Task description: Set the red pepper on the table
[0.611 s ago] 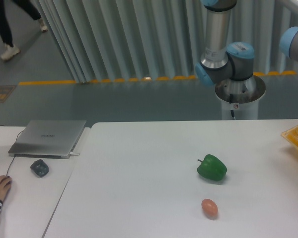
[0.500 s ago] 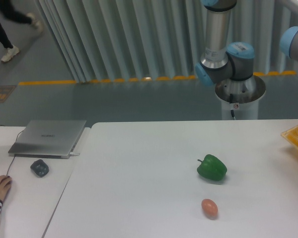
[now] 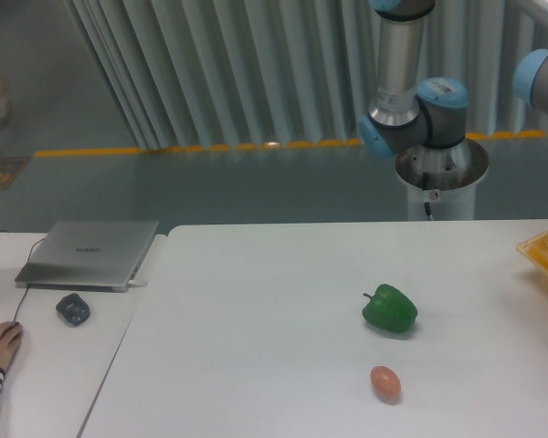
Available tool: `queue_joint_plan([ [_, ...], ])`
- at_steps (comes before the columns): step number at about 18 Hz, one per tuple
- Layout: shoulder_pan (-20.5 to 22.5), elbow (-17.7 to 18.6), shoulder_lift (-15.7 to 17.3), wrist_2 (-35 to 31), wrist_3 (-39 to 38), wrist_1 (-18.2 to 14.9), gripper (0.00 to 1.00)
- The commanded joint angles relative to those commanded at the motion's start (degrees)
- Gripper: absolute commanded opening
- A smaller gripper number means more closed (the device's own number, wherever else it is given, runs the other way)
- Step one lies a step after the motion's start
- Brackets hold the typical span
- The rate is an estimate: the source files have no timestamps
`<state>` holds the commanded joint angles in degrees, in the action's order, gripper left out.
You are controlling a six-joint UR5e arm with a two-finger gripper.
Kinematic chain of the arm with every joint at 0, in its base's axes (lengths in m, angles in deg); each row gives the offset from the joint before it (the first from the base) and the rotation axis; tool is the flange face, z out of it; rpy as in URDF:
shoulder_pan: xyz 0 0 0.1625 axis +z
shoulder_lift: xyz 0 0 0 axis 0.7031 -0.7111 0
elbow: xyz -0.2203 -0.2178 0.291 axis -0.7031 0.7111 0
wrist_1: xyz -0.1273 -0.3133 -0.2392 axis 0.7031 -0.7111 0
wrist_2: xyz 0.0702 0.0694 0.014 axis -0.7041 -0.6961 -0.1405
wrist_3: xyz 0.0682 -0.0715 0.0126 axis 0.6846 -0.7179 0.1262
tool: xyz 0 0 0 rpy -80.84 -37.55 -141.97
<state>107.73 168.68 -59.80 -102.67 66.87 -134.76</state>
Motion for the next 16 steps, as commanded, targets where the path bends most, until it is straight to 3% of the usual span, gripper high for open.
queue_joint_plan([
  [7, 0.7, 4.1, 0.4, -0.4, 0.6, 0.3, 1.0],
  [12, 1.4, 4.5, 0.1, -0.6, 1.3, 0.3, 1.0],
  [16, 2.9, 5.1, -0.3, -1.1, 7.2, 0.2, 1.0],
])
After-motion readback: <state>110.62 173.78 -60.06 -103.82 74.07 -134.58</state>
